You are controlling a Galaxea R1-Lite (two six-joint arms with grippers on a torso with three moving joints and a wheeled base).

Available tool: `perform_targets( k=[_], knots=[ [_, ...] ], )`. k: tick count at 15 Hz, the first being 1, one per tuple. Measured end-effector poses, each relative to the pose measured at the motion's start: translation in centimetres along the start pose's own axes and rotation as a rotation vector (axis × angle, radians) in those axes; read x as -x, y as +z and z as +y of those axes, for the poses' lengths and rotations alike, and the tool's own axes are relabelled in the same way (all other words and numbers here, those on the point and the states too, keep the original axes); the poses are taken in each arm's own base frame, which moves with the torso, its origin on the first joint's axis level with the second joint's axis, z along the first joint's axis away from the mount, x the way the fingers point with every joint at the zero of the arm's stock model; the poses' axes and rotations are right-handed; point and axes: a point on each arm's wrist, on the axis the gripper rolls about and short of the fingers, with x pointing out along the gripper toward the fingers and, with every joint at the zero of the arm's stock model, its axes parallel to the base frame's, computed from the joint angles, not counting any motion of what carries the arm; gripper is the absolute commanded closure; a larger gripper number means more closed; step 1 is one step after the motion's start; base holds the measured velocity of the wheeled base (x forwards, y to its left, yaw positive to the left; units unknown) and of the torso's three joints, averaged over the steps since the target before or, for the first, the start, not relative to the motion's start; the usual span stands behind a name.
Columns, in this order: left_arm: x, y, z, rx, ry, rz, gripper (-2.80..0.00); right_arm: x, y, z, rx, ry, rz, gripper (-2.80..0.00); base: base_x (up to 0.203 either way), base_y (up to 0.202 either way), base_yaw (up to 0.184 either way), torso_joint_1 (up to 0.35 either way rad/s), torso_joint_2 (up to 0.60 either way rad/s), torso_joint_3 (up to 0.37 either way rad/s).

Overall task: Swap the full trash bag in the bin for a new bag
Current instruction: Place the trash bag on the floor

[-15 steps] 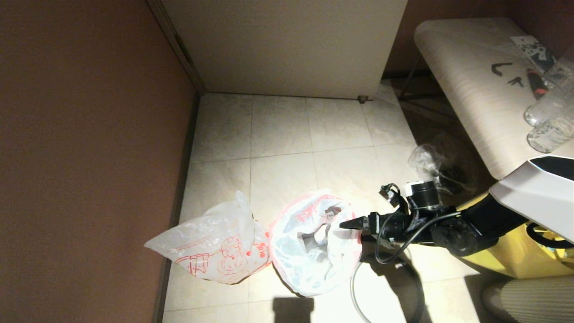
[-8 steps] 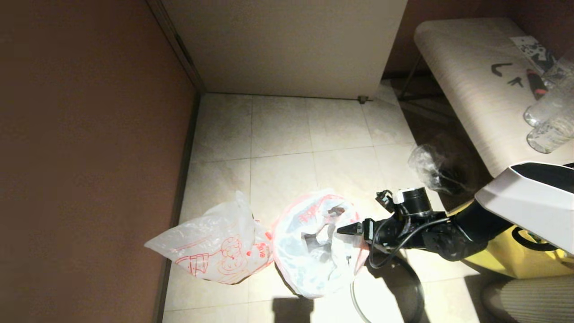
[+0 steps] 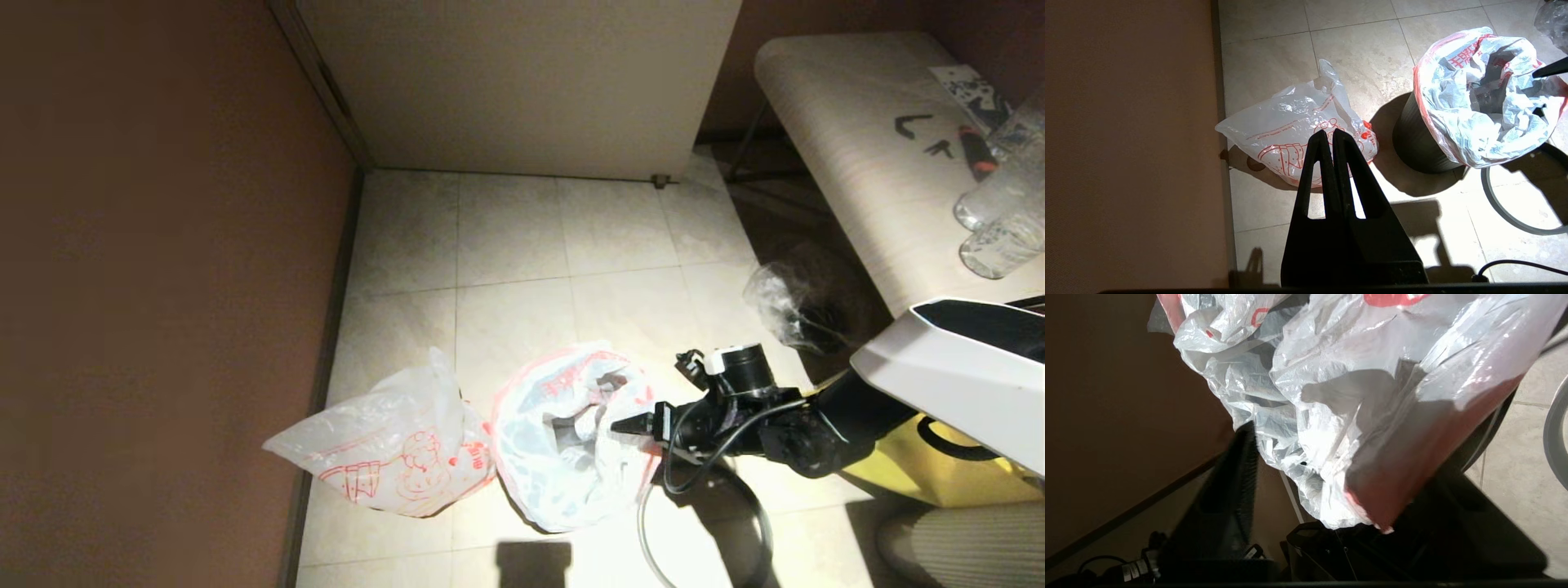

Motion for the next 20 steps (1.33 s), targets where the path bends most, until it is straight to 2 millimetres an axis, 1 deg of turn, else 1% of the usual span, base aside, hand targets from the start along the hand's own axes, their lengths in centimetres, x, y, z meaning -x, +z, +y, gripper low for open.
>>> perform_targets(
  k=[3,6,9,13,16,20],
  knots=[
    [0.0,0.0,0.0,0.000,0.000,0.000,0.00,-0.6,-0.1,0.5,0.014,-0.014,-0.008,0.00,0.000,0.000,0.000,0.000,0.00,0.000],
    [0.0,0.0,0.0,0.000,0.000,0.000,0.00,-2.2,-0.5,1.1,0.035,-0.059,-0.031,0.00,0.000,0.000,0.000,0.000,0.00,0.000],
    [0.0,0.0,0.0,0.000,-0.001,0.000,0.00,-3.0,-0.9,1.0,0.038,-0.071,-0.022,0.00,0.000,0.000,0.000,0.000,0.00,0.000],
    [0.0,0.0,0.0,0.000,0.000,0.000,0.00,-2.9,-1.3,0.8,-0.003,-0.095,-0.017,0.00,0.000,0.000,0.000,0.000,0.00,0.000],
    [0.0,0.0,0.0,0.000,-0.001,0.000,0.00,-2.6,-0.9,1.3,-0.065,-0.021,0.008,0.00,0.000,0.000,0.000,0.000,0.00,0.000],
    [0.0,0.0,0.0,0.000,0.000,0.000,0.00,-2.2,0.1,2.2,-0.094,0.083,-0.029,0.00,0.000,0.000,0.000,0.000,0.00,0.000]
  ],
)
